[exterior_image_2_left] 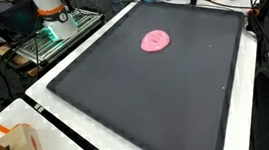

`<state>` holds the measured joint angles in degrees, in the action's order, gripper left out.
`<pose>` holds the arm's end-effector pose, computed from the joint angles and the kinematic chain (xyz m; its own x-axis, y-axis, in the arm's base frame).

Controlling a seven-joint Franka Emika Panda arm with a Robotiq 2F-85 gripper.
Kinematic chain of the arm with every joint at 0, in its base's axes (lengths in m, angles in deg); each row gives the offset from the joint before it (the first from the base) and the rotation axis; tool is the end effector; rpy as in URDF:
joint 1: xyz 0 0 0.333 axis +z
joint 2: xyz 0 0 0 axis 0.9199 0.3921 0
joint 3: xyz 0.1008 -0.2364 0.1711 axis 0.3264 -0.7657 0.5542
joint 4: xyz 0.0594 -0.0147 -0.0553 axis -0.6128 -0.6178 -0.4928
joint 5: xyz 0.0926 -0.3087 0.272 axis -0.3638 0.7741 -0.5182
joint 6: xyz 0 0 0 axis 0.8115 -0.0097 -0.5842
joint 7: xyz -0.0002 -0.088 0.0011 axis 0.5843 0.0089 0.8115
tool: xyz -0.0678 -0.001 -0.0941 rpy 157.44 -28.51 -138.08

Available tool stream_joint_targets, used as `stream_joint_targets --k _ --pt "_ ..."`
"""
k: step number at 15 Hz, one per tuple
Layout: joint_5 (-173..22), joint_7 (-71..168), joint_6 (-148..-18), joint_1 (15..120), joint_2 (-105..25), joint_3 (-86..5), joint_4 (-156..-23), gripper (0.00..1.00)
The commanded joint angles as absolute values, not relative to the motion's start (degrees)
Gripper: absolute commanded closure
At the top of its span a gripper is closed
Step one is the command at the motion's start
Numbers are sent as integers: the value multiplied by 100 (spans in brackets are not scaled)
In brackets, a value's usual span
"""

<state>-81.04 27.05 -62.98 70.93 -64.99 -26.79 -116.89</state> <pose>0.5282 0.1331 0.4651 0.9693 -0.2435 0.0354 -0.2421 -0.9694 -0.0404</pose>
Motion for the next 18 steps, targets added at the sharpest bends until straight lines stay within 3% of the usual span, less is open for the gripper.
stream_joint_targets --k 1,4,5,12,18 --pt "-8093 2698 -6287 7135 -6495 -2719 -11681 49" --pt "-8091 2696 -6285 7135 -6492 -2719 -11681 49" --pt "-8090 2695 -6285 7135 -6492 -2719 -11681 74" --pt "-5977 434 -6061 7349 -5838 -2106 -11241 74" --pt "-4588 -1491 -5234 7944 -4896 -2103 -10704 74"
